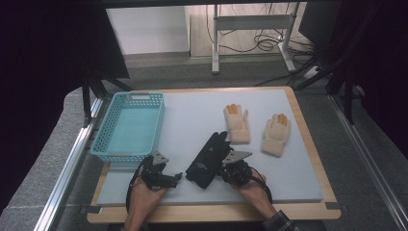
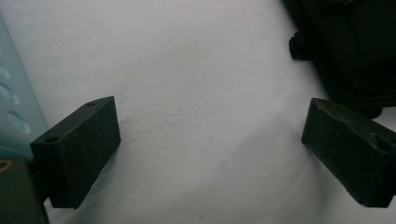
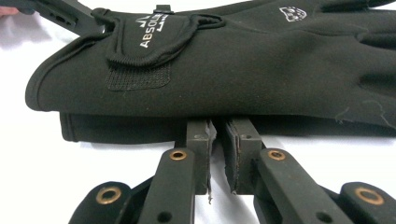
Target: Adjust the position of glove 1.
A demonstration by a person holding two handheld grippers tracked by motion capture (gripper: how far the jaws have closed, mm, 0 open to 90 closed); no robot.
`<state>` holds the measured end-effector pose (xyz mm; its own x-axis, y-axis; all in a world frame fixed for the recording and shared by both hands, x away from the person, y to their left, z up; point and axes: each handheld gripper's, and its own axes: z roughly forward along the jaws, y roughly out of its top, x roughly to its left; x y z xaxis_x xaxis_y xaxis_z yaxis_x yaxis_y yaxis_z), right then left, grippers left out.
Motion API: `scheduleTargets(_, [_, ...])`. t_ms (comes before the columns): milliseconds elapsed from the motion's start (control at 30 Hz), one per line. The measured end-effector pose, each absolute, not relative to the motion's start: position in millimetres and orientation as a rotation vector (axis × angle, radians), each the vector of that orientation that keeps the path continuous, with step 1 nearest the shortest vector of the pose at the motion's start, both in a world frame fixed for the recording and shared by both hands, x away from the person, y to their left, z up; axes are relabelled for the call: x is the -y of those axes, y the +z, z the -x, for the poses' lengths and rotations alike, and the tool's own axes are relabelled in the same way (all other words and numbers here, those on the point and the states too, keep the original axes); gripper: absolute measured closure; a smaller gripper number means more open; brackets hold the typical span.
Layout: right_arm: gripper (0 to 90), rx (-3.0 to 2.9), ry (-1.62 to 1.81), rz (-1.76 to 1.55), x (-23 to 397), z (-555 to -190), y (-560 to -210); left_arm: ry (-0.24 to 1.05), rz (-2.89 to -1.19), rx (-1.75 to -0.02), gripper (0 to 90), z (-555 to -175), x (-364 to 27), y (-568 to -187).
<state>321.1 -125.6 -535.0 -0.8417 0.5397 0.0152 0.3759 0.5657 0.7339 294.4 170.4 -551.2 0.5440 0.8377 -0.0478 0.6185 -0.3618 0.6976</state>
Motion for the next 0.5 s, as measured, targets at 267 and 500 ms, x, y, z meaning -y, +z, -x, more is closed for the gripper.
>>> scheduleTargets(267, [75.5, -2.554, 1.169, -0.807, 142, -319, -528, 0.417, -2.096, -1.176, 4.4, -294, -170, -552])
scheduleTargets(500, [60.3, -2.465, 1.154, -0.892, 184, -323, -516, 0.416, -2.096, -1.179, 4.3, -294, -170, -552])
